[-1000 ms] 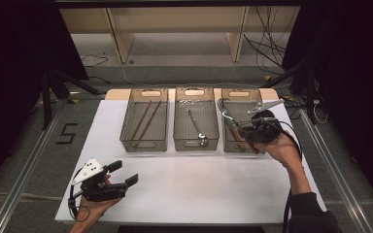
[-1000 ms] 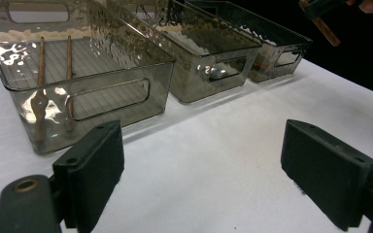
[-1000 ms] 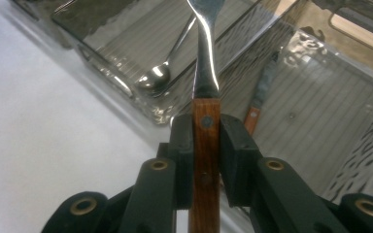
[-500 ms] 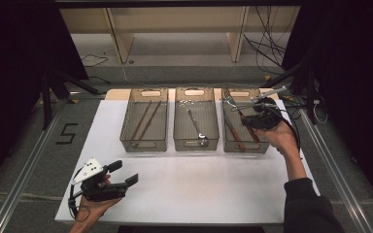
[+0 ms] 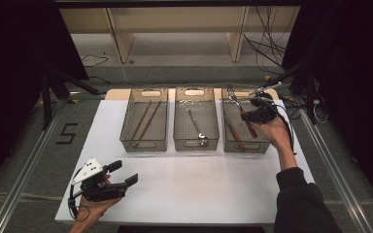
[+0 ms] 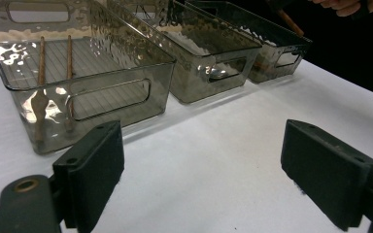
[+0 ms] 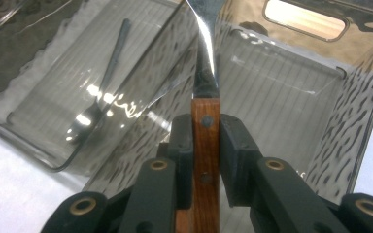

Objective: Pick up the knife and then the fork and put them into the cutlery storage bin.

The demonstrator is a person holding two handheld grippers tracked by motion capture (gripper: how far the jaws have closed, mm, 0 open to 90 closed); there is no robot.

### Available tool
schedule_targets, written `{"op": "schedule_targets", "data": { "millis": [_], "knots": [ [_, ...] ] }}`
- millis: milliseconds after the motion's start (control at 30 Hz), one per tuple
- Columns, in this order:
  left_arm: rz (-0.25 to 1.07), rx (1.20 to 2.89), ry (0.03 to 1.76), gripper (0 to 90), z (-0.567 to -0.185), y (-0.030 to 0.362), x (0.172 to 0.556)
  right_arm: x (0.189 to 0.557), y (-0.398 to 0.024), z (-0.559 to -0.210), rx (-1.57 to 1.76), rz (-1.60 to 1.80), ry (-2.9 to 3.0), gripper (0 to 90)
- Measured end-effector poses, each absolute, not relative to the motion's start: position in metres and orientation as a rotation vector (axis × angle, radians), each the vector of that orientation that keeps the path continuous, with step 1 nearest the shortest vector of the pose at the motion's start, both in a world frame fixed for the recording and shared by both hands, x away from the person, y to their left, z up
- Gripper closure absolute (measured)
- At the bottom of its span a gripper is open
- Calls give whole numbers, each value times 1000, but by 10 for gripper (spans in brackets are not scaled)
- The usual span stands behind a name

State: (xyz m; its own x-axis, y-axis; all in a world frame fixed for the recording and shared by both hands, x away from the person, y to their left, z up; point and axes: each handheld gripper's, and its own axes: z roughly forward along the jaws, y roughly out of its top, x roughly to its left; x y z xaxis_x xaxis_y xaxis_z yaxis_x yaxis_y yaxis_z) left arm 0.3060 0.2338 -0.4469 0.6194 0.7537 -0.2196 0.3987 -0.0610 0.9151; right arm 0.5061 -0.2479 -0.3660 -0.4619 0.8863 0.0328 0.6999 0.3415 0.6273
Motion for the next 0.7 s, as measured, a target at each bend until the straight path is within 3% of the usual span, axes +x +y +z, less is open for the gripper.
{"op": "schedule_targets", "data": {
  "millis": [700],
  "knots": [
    [378, 1683, 961, 152, -447, 233, 306, 515, -248, -394, 1552, 800, 2275, 773]
  ]
}}
